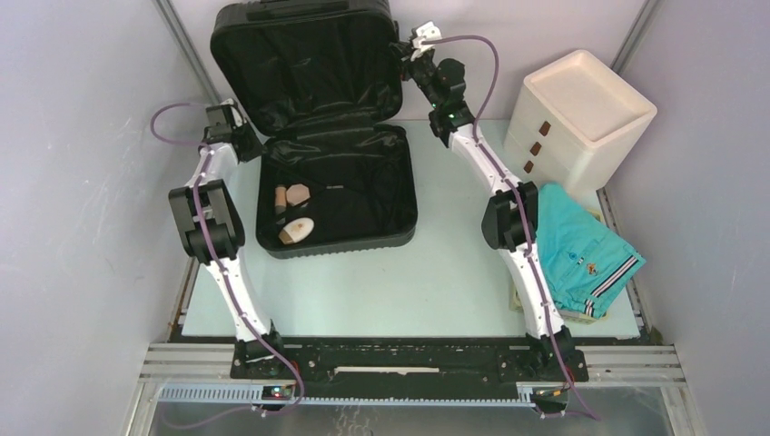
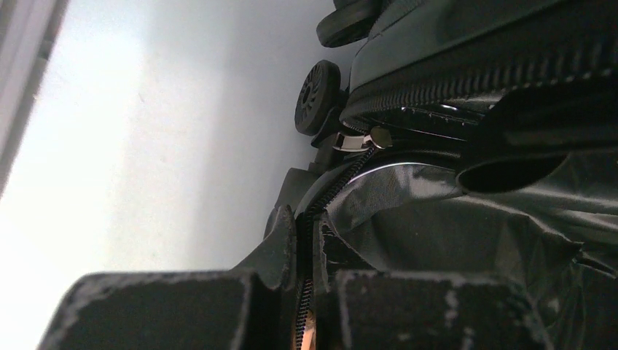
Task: Open, take out, and arrange the luggage
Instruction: Move the opened luggage to the center of the board.
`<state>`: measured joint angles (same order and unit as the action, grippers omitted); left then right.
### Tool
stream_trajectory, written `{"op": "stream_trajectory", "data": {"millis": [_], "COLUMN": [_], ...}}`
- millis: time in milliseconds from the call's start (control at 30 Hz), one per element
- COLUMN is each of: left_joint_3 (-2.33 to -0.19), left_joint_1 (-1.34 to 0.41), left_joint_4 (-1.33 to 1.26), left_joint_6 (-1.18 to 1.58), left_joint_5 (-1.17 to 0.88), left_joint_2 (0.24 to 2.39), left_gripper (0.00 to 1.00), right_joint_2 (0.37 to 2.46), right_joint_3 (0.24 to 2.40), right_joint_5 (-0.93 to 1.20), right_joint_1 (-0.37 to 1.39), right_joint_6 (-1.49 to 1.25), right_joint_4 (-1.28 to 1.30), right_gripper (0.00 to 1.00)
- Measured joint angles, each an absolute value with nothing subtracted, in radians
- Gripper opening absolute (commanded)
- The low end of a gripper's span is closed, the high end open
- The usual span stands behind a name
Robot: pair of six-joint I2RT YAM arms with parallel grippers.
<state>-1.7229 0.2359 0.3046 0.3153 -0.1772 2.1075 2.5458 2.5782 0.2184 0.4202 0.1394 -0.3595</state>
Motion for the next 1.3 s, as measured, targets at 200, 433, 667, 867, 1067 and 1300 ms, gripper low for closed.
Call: {"op": "stream_trajectory", "data": {"millis": [200,433,667,867,1067,1300], "left_joint_3": [-1.838,-1.851,-1.827,-1.620,-1.443,-1.458], "left_joint_1": [0.268,0.278,0.278,0.278,0.273,0.271], "left_joint_4": [0.348,0.349,0.300,0.254,0.194,0.178], "left_joint_6": [0.314,0.344,0.369,0.377,0.400,0.403], "left_joint_5": [-0.203,-0.224,-0.252,-0.337,-0.406,-0.447], "left_joint_2": [2.180,2.190,2.130,1.881,1.642,1.618], "left_gripper": [0.10,0.39,0.43,0.45,0.51,0.52], "right_joint_2": [2.607,2.645,2.660,2.673,2.684,2.684], "right_joint_3": [2.617,2.629,2.637,2.651,2.661,2.661], "right_joint_5": [0.146,0.096,0.095,0.096,0.106,0.118], "right_joint_1": [0.458,0.457,0.455,0.454,0.453,0.452], "right_joint_6": [0.152,0.152,0.150,0.137,0.124,0.117], "right_joint_4": [-0.440,-0.482,-0.507,-0.511,-0.518,-0.517], "right_gripper": [0.06,0.15,0.15,0.24,0.36,0.53]}}
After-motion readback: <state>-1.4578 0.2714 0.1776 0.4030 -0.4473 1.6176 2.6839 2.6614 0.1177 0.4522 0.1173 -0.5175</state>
